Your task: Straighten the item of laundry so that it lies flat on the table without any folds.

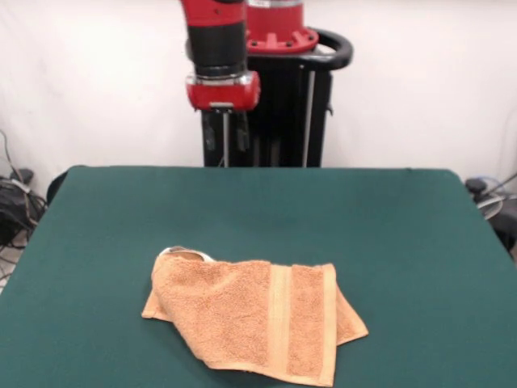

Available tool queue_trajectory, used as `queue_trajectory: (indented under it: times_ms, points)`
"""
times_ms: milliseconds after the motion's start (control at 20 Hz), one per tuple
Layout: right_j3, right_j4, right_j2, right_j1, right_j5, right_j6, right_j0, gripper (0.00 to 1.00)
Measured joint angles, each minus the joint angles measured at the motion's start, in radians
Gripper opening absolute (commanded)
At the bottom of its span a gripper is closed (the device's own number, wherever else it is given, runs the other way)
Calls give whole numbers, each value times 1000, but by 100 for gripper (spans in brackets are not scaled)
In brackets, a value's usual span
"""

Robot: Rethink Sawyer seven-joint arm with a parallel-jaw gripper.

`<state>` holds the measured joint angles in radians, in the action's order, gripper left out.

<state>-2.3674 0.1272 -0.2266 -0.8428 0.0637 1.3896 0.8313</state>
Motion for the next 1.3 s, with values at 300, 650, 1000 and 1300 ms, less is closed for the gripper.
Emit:
queue_trajectory:
  times_ms: [300,650,1000,1300]
  points:
    - [1,105,-144,4,192,-24,173,100]
    - [19,229,-296,42,391,-113,273,100]
    - [24,275,-274,25,346,-113,201,100]
    - [49,208,-22,3,167,14,-135,100]
